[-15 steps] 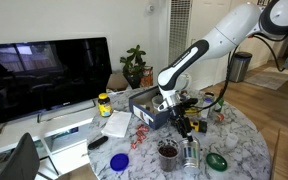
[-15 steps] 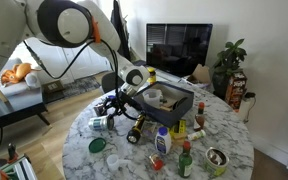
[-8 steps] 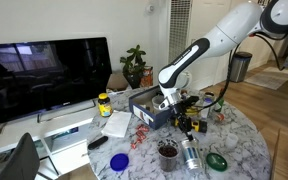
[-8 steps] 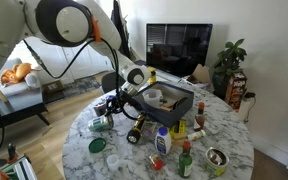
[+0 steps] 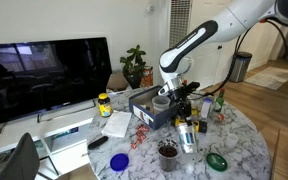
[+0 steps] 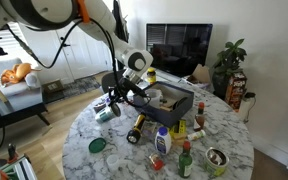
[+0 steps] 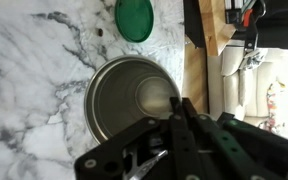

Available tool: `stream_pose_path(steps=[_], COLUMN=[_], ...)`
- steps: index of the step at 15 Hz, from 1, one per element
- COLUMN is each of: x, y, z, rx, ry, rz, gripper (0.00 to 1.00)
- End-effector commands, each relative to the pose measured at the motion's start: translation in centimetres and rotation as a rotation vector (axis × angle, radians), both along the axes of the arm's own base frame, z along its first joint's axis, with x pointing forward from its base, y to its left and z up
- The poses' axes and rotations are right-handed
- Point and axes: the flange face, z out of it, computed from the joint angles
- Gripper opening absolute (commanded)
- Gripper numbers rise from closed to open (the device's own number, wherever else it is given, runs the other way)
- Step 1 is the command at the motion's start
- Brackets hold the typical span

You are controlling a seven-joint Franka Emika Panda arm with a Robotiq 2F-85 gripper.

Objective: Put the black and yellow torch on the table then put the silver cup inside the clear cup in the box.

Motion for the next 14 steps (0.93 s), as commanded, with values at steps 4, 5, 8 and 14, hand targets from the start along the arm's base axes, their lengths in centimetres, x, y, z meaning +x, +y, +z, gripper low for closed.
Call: stream_pose_path(steps=[4, 5, 8, 14], x=[-2.8, -2.6, -2.4, 1.4], y=[-0.2, 0.0, 0.5, 0.8], z=[16.6, 18.3, 23.4, 23.9], rx=[-0.236, -0.273, -0.379, -0.591], ry=[-0.242, -0.283, -0.409, -0.625], rz=[-0.013, -0.019, -0.054, -0.175], gripper=[0.01, 0.01, 0.01, 0.01])
